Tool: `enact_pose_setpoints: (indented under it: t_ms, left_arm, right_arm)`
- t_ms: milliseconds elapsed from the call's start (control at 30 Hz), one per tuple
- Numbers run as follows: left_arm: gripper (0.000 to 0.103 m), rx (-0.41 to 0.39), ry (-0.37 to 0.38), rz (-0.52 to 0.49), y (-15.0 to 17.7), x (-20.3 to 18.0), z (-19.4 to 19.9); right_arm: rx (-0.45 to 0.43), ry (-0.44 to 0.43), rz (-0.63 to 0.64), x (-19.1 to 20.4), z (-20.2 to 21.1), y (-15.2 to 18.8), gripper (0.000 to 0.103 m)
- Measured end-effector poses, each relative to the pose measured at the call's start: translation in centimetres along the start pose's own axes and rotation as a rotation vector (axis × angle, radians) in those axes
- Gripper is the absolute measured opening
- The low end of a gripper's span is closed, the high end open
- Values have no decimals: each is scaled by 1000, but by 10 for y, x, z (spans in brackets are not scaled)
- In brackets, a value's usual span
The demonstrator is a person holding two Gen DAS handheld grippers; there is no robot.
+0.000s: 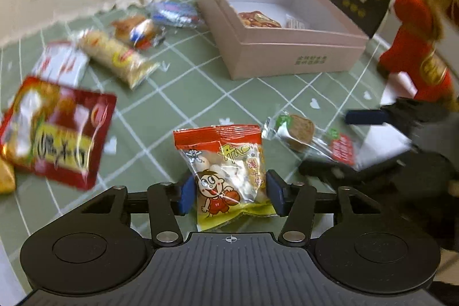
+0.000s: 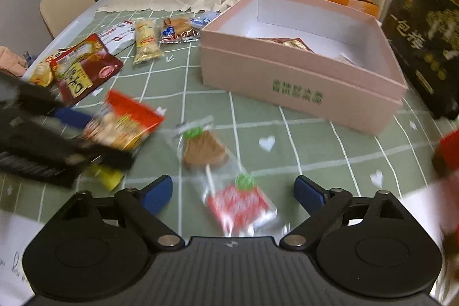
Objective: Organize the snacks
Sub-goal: 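Drop the hawthorn packet into the pink box with the right gripper while the left carries the bag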
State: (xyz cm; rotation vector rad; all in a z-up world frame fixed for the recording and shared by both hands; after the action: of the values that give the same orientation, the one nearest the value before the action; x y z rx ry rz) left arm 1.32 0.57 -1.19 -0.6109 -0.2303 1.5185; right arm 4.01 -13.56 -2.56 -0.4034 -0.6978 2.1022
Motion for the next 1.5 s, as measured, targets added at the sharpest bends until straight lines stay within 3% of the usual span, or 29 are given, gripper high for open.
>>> enact_pose_setpoints:
  t_ms: [67, 200, 300, 433, 567, 700, 733, 800, 833, 933, 1100, 1233, 1300, 1367, 1467, 1500]
  left_arm:
    - [56, -3, -7, 12, 4, 5, 6]
    - [56, -32, 6, 28, 2, 9, 25]
    - [56, -49, 51, 38, -8, 5, 39]
    - [56, -111, 164, 26, -47, -13, 63]
    - [56, -250, 259, -17, -117, -38, 88]
    - [59, -339, 433, 63, -187, -52, 78]
    - [59, -318, 429, 74, -198, -53, 67]
    - [57, -311, 311, 103, -209, -50, 50]
    - [56, -327, 274, 110, -209, -47, 49]
    - [56, -337, 371, 139, -199, -41, 52]
    - [56, -246, 455, 149, -193, -42, 21]
    - [56, -228, 429, 246, -175, -12, 8]
    - [56, -215, 416, 260, -162, 3, 9]
    - [56, -215, 373, 253, -144, 19, 16]
    - [56, -206, 312, 265, -114, 38, 23]
    - [56, -197, 299, 275, -101, 45, 25]
  right_arm:
    - [-9, -8, 7, 0, -6, -8, 86]
    - [-7, -51, 85, 16, -4, -19, 38]
    - [14, -98, 75, 22, 8, -20, 38]
    - [-44, -126, -24, 8, 49, -24, 37]
    - [-133, -91, -95, -12, 94, -36, 37]
    - [-183, -33, -129, -26, 120, -47, 37]
    - [-185, -13, -135, -29, 124, -50, 37]
    - [-188, 23, -140, -34, 129, -57, 37]
    - [-193, 44, -138, -38, 133, -60, 37]
    - [-223, 84, -147, -52, 147, -72, 38]
    - [-258, 82, -186, -88, 136, -120, 38]
    - [-200, 73, -236, -111, 91, -168, 39]
    - [-153, 20, -272, -123, 66, -181, 42]
    - [-124, 35, -326, -131, 48, -189, 46]
    - [-100, 51, -290, -122, 29, -197, 48]
    - [-95, 41, -262, -113, 23, -200, 54]
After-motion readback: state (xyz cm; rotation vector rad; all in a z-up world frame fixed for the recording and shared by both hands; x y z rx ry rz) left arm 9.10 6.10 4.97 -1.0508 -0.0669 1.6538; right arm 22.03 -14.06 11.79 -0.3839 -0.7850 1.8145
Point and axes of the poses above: each gripper's, at about its wrist camera, not at the fingertips, and z roughly against the way its jaws point, x to its left, y to its underside, the point moved 5 cm from there along -z, roughly the way its jaws point, and after that the axes turned 5 degrees about z, right-handed, at the moved point
